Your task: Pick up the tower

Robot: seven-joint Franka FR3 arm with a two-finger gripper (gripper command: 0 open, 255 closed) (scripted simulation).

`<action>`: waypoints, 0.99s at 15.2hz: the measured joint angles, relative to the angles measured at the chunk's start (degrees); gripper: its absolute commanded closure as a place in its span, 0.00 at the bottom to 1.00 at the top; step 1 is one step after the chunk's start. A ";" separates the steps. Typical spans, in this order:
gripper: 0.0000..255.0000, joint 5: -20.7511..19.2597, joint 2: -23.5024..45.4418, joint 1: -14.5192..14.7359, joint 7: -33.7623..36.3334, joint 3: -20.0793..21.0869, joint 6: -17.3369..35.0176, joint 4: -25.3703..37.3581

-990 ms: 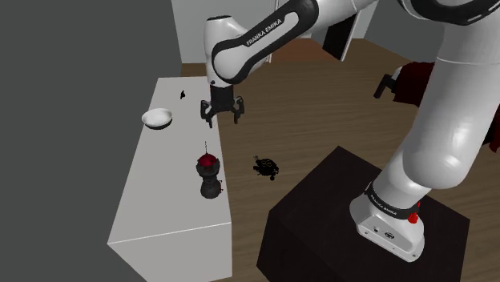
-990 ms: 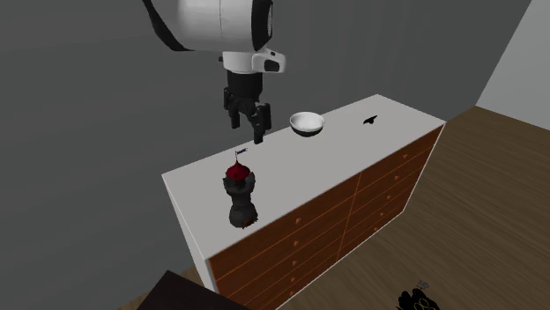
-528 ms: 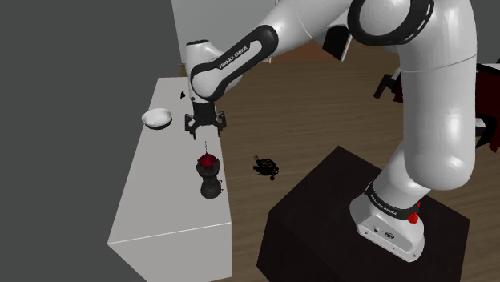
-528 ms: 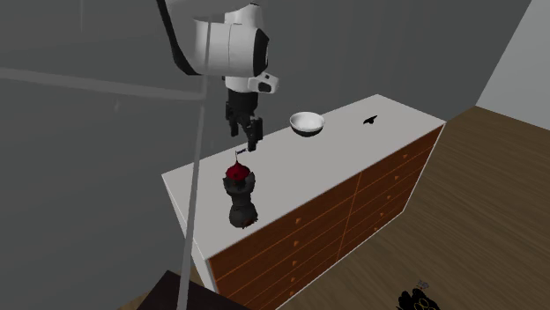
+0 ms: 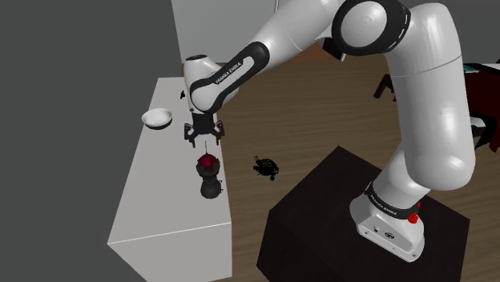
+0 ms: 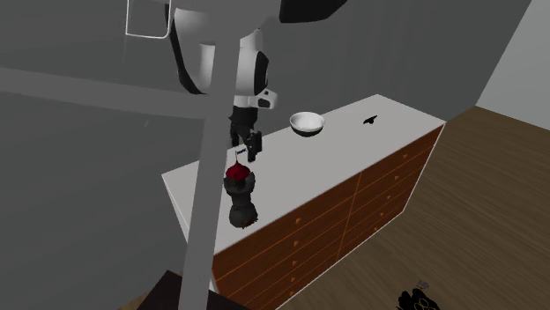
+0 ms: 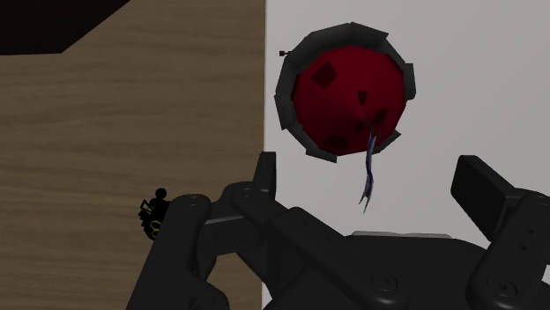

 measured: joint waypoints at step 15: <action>1.00 0.22 -1.08 -0.09 0.00 0.20 -1.19 0.09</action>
